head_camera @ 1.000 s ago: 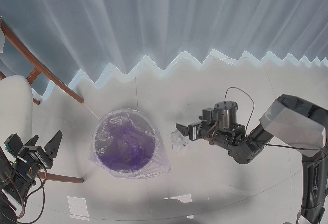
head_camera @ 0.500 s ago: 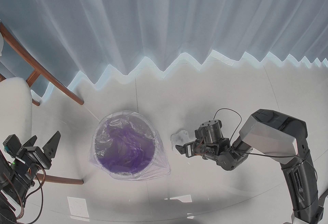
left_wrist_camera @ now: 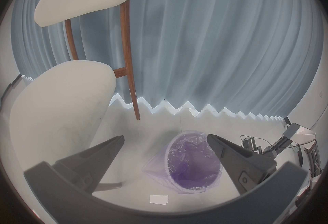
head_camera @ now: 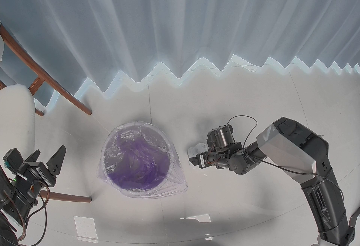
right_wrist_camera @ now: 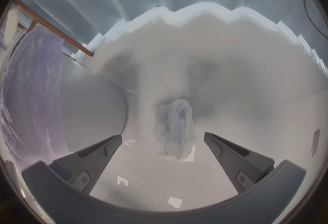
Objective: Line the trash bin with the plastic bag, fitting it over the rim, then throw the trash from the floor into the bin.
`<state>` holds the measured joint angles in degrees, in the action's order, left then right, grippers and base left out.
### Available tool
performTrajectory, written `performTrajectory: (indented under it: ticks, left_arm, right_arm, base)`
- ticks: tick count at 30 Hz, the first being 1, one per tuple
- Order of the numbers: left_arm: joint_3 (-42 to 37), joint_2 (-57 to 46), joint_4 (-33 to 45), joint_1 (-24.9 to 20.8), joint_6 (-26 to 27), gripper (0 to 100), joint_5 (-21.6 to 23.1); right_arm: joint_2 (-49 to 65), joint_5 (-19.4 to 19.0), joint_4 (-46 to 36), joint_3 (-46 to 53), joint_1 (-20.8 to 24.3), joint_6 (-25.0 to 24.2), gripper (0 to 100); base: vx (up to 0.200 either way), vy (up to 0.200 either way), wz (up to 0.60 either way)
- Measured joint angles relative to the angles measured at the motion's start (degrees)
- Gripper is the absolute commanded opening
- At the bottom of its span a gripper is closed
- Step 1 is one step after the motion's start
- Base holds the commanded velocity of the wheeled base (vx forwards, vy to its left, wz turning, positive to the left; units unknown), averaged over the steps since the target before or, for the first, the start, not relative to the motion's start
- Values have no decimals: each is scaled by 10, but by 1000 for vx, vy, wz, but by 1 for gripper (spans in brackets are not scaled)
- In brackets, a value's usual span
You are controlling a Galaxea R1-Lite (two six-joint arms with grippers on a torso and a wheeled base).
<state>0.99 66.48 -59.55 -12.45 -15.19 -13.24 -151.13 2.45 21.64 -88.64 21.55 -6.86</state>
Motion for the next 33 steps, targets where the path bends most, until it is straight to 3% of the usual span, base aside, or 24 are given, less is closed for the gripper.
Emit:
performTrajectory:
  ticks: [9, 10, 33]
  left_arm:
    - [0, -1, 8, 2, -1, 100, 0]
    - [0, -1, 8, 2, -1, 100, 0]
    - [0, -2, 8, 8, 1, 100, 0]
  right_arm:
    - [-19, 0, -80, -69, -1, 0, 100]
    - [-21, 0, -81, -74, -1, 0, 0]
    - [-7, -1, -97, -101, -12, -26, 0]
  base:
    - [0, 0, 0]
    - [0, 0, 0]
    - [0, 0, 0]
